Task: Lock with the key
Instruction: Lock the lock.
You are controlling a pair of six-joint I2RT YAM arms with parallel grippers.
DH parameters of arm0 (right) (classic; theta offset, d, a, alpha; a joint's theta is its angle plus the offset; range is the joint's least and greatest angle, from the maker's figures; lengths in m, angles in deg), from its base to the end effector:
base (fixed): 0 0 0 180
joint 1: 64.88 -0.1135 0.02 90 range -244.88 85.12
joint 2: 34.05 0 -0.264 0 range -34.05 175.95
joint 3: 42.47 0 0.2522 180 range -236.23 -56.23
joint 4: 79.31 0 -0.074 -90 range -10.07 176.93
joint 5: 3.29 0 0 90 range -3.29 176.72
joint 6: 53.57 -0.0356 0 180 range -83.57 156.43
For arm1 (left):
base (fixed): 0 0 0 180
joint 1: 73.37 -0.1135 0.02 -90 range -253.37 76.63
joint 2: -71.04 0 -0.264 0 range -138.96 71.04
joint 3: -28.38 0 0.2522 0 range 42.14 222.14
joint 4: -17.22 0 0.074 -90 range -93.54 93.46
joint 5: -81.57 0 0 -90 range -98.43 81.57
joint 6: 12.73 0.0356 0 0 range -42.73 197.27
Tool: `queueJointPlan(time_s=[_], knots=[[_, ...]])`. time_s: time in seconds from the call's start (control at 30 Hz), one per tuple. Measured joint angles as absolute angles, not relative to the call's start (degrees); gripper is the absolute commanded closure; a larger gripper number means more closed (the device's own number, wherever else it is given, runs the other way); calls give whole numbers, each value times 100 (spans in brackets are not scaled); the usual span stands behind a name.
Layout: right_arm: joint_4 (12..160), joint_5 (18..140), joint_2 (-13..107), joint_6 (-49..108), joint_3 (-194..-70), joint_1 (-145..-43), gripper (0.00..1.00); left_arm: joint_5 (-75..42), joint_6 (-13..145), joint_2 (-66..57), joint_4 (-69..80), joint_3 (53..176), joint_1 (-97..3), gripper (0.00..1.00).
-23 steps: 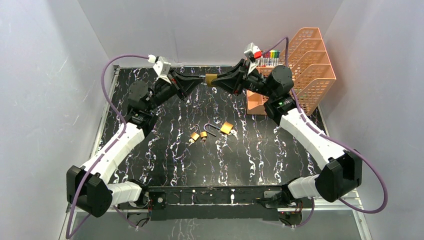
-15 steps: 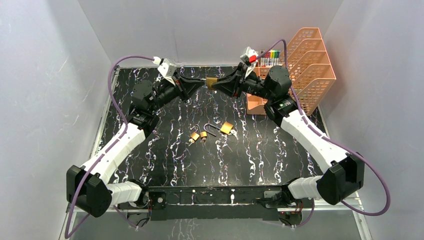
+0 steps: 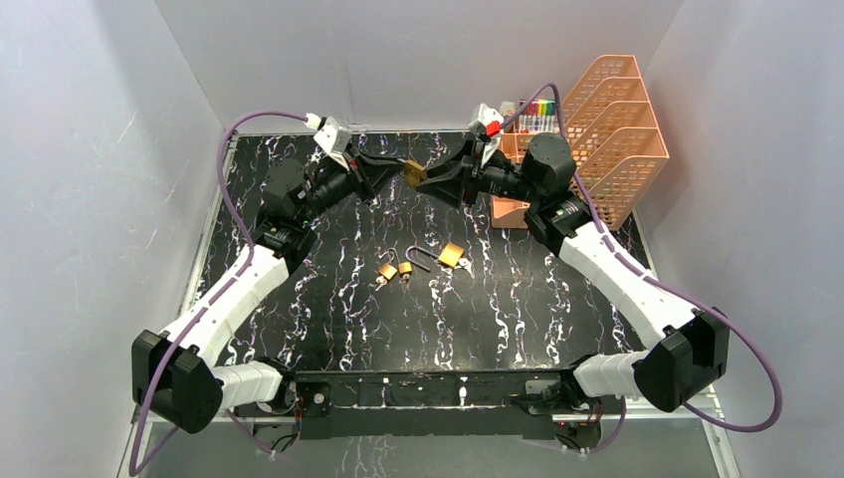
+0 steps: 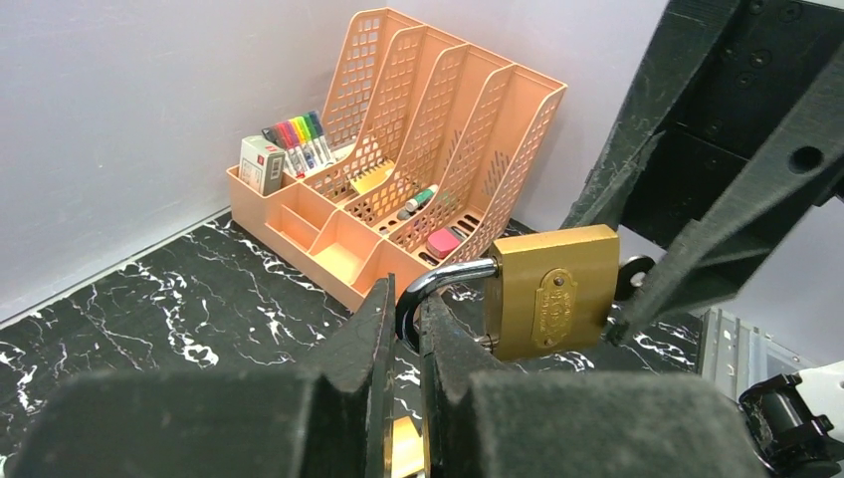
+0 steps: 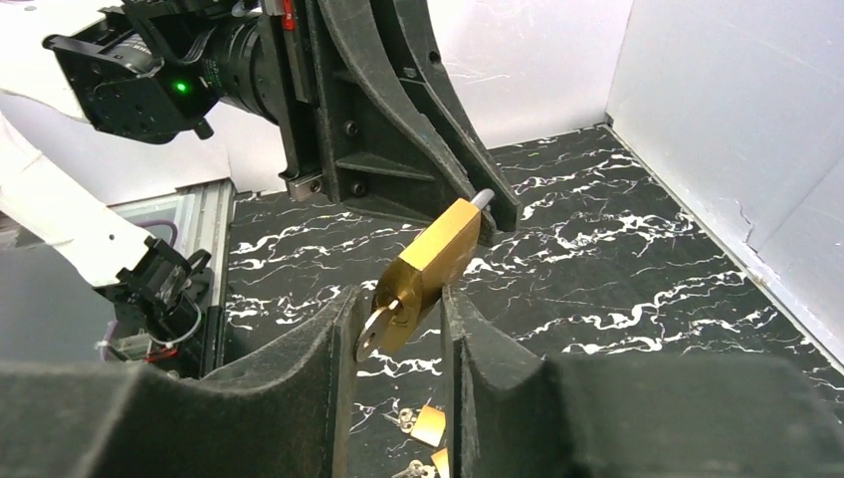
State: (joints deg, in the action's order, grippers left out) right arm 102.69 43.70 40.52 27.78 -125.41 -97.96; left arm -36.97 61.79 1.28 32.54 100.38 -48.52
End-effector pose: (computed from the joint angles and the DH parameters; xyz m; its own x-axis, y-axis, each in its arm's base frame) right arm 0.2362 0.1828 0.4227 0.0045 0.1342 -0.9909 -0.9731 0.2289 0.0266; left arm 0.2479 -0.1335 0.4028 0.0550 -0.2839 -0.9573 0.8272 0.5499 -0.1155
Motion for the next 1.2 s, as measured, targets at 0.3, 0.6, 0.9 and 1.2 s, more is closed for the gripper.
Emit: queueJointPlan(time_s=[0.3,0.6,0.9,1.2], knots=[[10005,4766,4052,2861,-12627,-9741,100,-3692,6184,184,3254,10038,-4968,100],[9608,4806,3977,3088,-12675,-9757,100,-3919,6216,245,3048,10038,-5059,100],[9353,4651,3800,3315,-12675,-9759,100,-4447,6445,448,2357,10313,-5218,100],[9070,4589,3789,3585,-12674,-9787,100,-4632,6799,515,1607,10544,-5303,100]])
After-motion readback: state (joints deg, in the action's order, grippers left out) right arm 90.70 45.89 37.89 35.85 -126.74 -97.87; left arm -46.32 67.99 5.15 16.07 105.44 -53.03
